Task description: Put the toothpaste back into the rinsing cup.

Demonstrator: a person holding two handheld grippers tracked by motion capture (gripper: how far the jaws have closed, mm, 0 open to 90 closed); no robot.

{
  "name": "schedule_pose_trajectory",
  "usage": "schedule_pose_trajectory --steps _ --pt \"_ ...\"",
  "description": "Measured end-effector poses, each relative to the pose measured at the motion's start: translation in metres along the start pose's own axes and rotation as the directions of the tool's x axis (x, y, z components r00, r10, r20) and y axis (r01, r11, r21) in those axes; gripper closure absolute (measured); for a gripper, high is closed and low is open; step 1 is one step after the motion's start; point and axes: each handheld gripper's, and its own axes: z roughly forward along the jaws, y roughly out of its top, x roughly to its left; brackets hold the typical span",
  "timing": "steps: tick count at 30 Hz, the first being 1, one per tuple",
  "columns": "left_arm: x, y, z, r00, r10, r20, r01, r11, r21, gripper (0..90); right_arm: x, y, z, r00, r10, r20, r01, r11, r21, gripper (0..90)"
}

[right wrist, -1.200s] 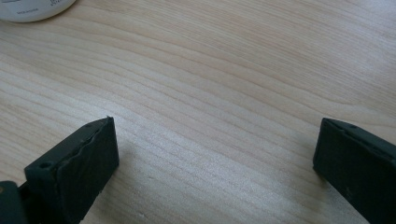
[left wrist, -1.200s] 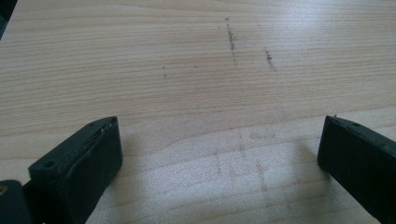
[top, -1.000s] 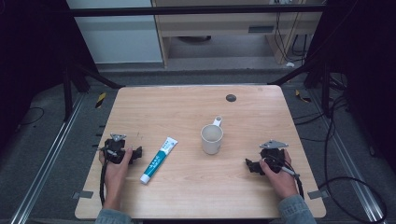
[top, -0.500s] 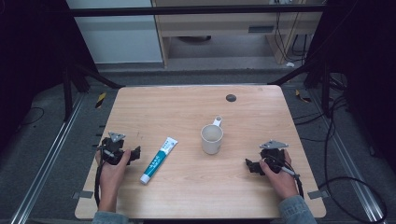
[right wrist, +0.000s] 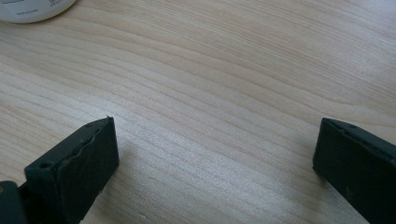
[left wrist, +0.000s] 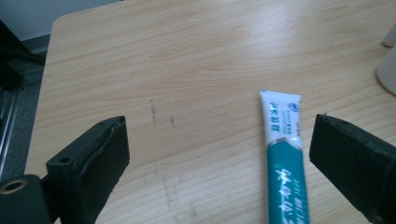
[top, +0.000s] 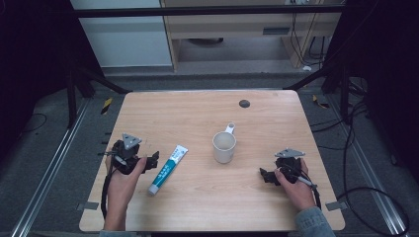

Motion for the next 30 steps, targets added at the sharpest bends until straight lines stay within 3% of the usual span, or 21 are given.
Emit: schedule_pose_trajectory --steps 5,10,12,15,19,23,26,30 --pt "-0.008 0.003 0.007 0.9992 0.027 0.03 -0.028 0.9992 0.03 5.8 0.0 0.0 0.0 1.0 -0.001 0.001 0.001 1.0 0.0 0.4" --pt "-0.016 0.0 0.017 0.9967 0.06 0.055 -0.064 0.9939 0.09 6.1 0.0 0.0 0.0 1.0 -0.006 -0.004 0.006 1.0 0.002 0.4" --pt "-0.021 0.0 0.021 0.995 0.084 0.054 -0.09 0.9879 0.126 6.3 0.0 0.0 0.0 1.0 -0.008 -0.006 0.008 1.0 0.001 0.4" --pt "-0.033 0.001 0.027 0.9849 0.171 0.029 -0.173 0.9665 0.19 6.3 -0.001 0.0 0.0 0.9999 -0.009 -0.005 0.009 1.0 0.001 0.4" --pt "-0.04 0.009 0.033 0.9794 0.197 0.046 -0.202 0.9537 0.223 6.0 0.0 0.0 0.0 1.0 -0.008 -0.006 0.008 1.0 0.001 0.4" --pt "-0.043 0.015 0.044 0.9784 0.188 0.087 -0.204 0.9466 0.25 5.5 -0.001 0.0 0.0 0.9999 -0.009 -0.006 0.009 1.0 0.0 0.4" --pt "-0.049 0.021 0.045 0.9715 0.212 0.105 -0.233 0.9348 0.268 6.1 0.0 0.0 0.0 1.0 -0.008 -0.006 0.008 1.0 0.002 0.4" --pt "-0.056 0.029 0.039 0.9639 0.241 0.113 -0.263 0.929 0.26 6.0 -0.001 0.0 0.0 0.9999 -0.009 -0.005 0.009 1.0 0.001 0.4"
